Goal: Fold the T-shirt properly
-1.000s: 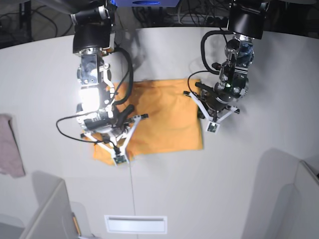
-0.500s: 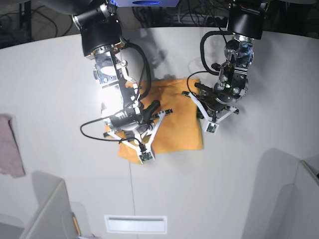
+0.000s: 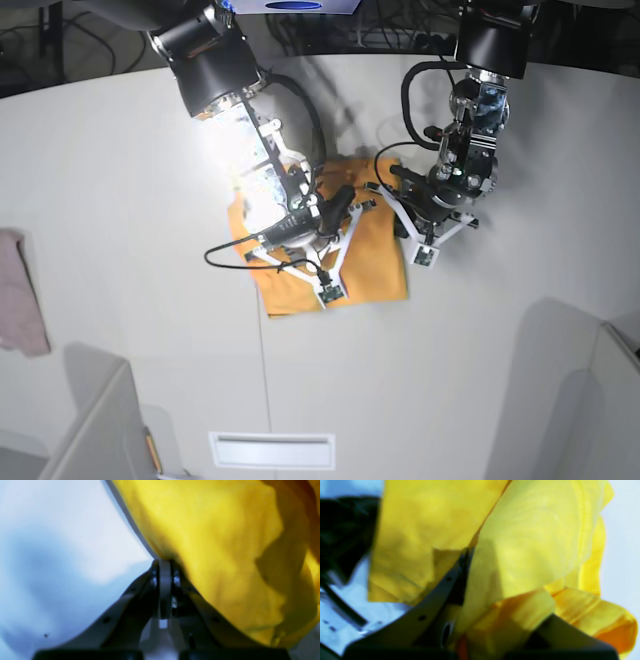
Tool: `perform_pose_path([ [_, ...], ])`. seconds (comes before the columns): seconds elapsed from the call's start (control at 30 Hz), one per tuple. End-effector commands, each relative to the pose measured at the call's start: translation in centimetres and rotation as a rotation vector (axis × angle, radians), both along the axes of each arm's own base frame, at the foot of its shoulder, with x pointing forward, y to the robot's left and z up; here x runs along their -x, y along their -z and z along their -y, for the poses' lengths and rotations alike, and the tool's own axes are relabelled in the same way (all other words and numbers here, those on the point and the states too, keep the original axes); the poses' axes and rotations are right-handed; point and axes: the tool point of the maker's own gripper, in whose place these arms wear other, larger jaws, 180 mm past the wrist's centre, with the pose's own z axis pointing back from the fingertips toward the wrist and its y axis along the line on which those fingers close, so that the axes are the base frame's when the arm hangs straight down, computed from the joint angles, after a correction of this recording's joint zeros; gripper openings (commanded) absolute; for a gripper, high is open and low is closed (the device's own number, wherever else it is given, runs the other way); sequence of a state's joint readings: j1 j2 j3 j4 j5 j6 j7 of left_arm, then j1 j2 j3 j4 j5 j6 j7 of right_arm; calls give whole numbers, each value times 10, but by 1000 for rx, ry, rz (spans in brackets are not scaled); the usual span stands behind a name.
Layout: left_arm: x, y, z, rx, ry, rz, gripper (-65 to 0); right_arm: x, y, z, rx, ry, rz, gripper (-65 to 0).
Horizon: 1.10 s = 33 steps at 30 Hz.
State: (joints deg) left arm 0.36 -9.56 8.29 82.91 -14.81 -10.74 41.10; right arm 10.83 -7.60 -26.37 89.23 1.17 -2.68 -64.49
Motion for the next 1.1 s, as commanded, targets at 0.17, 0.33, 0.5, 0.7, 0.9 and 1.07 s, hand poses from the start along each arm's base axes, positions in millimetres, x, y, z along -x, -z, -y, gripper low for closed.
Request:
perform_pose_path([
  [0.17, 25, 17, 3, -15, 28, -102, -650, -15, -10, -25, -147, 65, -3, -650],
  [0.33, 33, 20, -1, -14, 19, -112, -650, -20, 5, -22, -133, 77, -15, -650],
  [0.5, 36, -1, -12, -23, 13, -52, -650, -20, 9, -21, -133, 85, -12, -650],
  [0.7, 32, -36, -58, -66, -102, -30, -650, -17, 10, -22, -134, 83, -22, -485],
  [0.9, 34, -59, -120, -129, -195, -29, -650, -10, -7, -28, -189, 80, 24, -168],
  [1.07, 39, -65, -149, -152, -261, -23, -650, -12, -15, -30, -205, 78, 46, -189],
])
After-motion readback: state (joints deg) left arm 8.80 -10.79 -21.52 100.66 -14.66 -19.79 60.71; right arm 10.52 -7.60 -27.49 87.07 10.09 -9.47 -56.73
